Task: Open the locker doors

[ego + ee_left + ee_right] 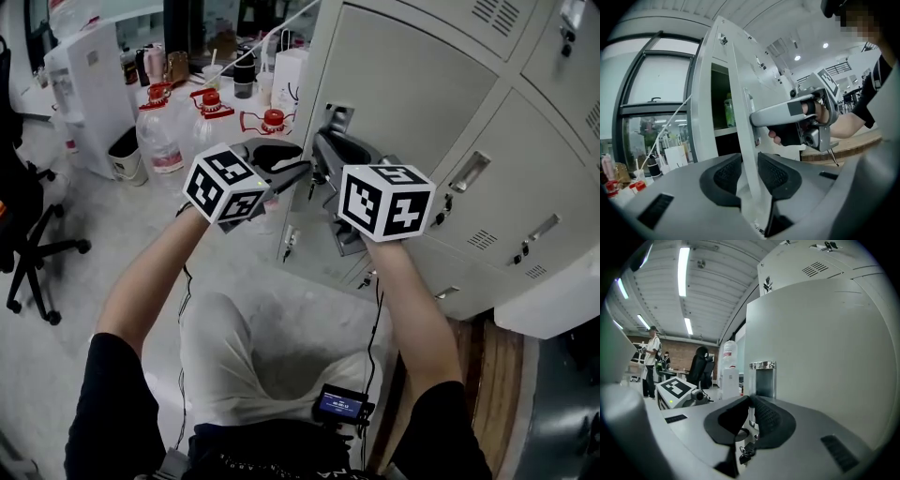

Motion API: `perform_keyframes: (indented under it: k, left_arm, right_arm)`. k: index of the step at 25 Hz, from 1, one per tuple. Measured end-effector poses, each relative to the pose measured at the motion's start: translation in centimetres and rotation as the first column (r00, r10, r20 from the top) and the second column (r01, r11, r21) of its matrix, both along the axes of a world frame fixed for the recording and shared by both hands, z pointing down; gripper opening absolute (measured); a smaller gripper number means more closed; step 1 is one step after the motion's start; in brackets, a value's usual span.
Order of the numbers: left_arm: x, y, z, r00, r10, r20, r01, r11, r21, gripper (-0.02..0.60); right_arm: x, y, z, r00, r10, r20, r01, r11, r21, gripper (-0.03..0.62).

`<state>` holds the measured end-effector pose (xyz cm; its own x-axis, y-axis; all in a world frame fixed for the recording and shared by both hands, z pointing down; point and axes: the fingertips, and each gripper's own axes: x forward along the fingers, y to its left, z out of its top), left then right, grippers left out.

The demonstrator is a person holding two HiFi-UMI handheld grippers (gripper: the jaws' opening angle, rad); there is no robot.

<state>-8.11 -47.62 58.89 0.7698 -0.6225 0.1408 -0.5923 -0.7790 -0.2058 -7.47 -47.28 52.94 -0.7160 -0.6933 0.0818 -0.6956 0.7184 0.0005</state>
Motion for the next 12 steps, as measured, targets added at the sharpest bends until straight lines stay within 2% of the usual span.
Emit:
perform_keyframes:
  k: [5, 12]
  left_arm:
    - [1.5, 4.1, 0.1, 0.996, 0.086, -0.024, -0.087, 0.996, -0.001, 0.117]
    - [5.1, 9.9, 0.4, 0.981, 0.192, 0.027, -0.193, 0.981, 0.032, 0.115]
  right_arm:
    - [1.2, 4.2, 0.1, 0.996, -0.092, 0.0, 0.092, 0.996, -0.004, 0.061]
    - [4.5, 9.9, 0.4, 0.986, -0.165, -0.037, 0.166, 0.986, 0.034, 0.061]
